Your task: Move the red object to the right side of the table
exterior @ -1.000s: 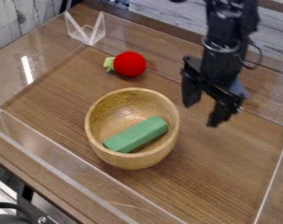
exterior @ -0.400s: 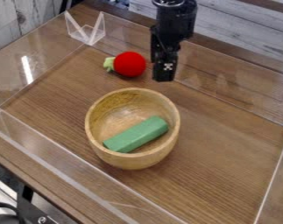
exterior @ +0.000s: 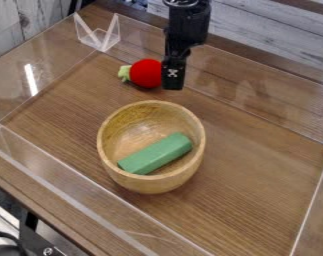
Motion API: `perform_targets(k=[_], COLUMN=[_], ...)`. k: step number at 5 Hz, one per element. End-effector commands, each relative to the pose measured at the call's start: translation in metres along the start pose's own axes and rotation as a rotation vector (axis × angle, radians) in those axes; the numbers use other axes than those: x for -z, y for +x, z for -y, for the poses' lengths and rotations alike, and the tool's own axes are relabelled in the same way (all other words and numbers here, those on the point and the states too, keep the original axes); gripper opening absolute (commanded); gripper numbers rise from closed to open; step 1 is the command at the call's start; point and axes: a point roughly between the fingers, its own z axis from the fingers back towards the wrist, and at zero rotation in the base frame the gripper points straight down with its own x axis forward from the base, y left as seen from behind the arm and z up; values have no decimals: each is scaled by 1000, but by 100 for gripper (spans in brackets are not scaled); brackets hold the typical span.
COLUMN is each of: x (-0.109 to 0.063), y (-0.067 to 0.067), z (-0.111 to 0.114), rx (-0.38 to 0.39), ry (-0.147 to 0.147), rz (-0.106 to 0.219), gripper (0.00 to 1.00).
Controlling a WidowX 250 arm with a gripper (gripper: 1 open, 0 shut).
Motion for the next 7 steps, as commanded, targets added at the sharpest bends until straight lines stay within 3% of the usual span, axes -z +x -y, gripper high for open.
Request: perform_targets(k=[1, 2, 3, 4, 5, 6, 7], x=[-29, -38, -38, -34, -29, -25, -22], y=[-16, -38, -51, -44, -36, -33, -35], z=[-31, -49, -62, -63, -63, -68, -68], rx=[-6, 47, 98, 198, 304, 386, 478], ry=[81, 81, 75, 72, 68, 63, 53], rz=[4, 4, -4, 2, 9, 17, 22], gripper=[100, 100, 100, 100, 0, 100, 100])
